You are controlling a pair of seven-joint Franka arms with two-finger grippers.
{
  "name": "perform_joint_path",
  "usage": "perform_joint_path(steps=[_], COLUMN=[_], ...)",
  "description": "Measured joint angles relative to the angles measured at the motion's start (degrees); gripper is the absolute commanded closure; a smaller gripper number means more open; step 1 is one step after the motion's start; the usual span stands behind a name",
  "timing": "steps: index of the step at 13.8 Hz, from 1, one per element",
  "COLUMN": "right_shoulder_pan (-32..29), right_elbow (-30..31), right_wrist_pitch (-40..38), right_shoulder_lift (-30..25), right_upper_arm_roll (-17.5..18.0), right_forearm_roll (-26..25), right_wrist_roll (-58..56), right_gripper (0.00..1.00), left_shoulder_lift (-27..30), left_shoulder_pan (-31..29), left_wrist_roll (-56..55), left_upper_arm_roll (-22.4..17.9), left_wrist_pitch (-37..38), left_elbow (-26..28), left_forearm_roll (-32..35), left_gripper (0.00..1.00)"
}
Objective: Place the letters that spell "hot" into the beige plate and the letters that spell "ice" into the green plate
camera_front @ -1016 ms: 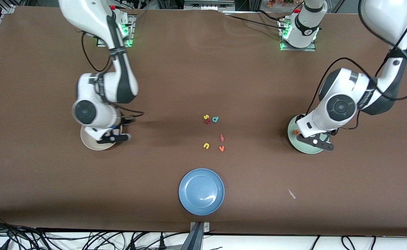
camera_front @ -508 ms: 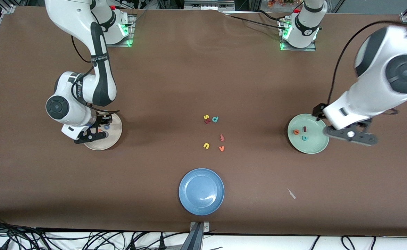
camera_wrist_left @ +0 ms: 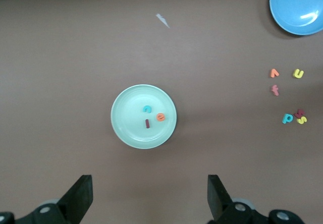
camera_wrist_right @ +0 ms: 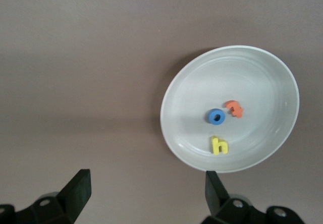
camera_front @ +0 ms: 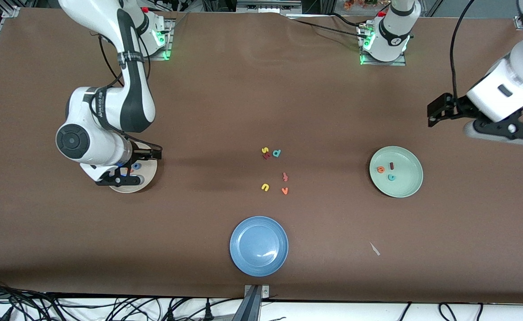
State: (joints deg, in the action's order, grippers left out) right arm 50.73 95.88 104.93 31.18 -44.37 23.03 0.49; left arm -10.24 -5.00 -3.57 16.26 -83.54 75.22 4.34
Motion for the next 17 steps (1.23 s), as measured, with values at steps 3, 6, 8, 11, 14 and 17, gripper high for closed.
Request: perform_joint_path(steps=[3, 6, 8, 11, 14, 17], right_shoulder_pan=[0.1, -0.8, -11.3, -28.5, -37.1, -41.3], right_elbow=[-4.4, -6.9, -7.4, -7.2, -6.2, -4.7], right_wrist_pitch=[-4.0, -5.0, -5.6, -6.2, -8.4, -14.3], right_shoulder_lift=[-0.2, -0.8, -4.9, -12.6, -21.5, -28.9], right_upper_arm_roll=[0.0, 0.7, 10.6, 27.2, 34.3, 35.7], right_forearm_roll=[0.0, -0.5, -5.4, -16.1, -18.9, -19.5], right_wrist_roll=[2.7, 3.7, 3.7, 3.4, 3.5, 3.1], right_gripper=[0.0, 0.0, 0.0, 0.0, 0.0, 0.0], left_shoulder_lift=[5.8, 9.8, 11.2, 11.6, 11.2, 10.7], left_shoulder_pan=[5.1, 5.4, 5.3, 5.0, 4.6, 4.5], left_wrist_roll=[0.0, 0.0, 0.0, 0.0, -0.1, -0.4], left_upper_arm_roll=[-7.2, -10.0, -10.5, -10.7, -10.9, -10.9], left_wrist_pitch=[-6.6, -9.1, -8.7, -8.3, -5.7, -5.3], left_elbow=[8.8, 16.9, 18.4, 18.8, 18.0, 17.4], left_forearm_roll=[-0.6, -4.4, -5.7, -6.1, -6.1, -6.1], left_gripper=[0.0, 0.0, 0.0, 0.0, 0.0, 0.0])
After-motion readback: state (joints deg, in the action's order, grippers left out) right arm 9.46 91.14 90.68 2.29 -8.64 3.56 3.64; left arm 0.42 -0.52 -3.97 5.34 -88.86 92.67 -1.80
